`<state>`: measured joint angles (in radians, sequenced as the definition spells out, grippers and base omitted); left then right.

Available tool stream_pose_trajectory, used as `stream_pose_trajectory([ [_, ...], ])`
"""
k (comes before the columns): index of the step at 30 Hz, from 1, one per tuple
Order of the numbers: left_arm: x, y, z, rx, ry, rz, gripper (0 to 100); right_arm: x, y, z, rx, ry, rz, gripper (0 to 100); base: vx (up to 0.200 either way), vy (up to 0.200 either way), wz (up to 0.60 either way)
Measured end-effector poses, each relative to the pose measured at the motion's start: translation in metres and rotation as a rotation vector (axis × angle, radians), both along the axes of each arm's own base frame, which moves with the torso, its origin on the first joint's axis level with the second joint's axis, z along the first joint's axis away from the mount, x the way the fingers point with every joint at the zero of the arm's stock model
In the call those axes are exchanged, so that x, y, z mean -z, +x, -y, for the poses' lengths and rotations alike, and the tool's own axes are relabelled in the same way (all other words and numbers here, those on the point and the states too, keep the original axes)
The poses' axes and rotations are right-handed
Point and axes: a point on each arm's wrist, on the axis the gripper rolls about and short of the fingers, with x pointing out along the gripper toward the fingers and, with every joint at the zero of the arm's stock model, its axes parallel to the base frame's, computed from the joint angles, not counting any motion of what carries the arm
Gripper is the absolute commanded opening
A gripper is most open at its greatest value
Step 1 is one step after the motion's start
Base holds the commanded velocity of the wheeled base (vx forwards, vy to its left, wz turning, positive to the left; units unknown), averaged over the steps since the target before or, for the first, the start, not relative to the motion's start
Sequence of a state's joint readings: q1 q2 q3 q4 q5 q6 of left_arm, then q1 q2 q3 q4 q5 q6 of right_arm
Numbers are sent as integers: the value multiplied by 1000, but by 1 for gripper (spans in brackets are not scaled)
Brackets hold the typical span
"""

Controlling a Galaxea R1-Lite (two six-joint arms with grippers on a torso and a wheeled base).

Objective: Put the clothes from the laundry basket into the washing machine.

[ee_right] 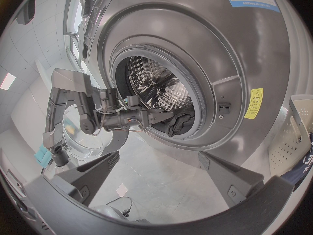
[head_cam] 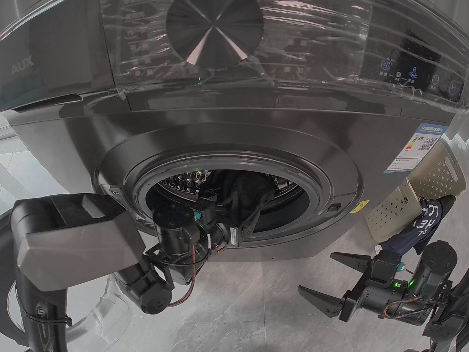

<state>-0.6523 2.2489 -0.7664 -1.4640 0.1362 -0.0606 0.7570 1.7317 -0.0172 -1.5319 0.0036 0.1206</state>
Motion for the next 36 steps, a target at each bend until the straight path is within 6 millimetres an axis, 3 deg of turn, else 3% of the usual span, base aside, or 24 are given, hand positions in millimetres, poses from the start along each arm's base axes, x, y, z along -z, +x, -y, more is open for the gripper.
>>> stream_pose_trajectory([
  [5,16,22,5,-19,14,-18,100,1,0,-1,-1,-3,-3,100,0,0,0],
  [6,19,24,6,-20,17,-21,0,1,0,-1,-1,-3,-4,100,0,0,0],
  [14,28,41,15,-27,10,-13,0,3,1,-1,-3,-8,-10,100,0,0,0],
  [27,-10,93,10,-114,-133,156,0,4,2,-2,-3,-11,-15,100,0,0,0],
  [36,-22,127,4,-184,-183,223,0,6,2,-2,-3,-15,-19,100,0,0,0],
])
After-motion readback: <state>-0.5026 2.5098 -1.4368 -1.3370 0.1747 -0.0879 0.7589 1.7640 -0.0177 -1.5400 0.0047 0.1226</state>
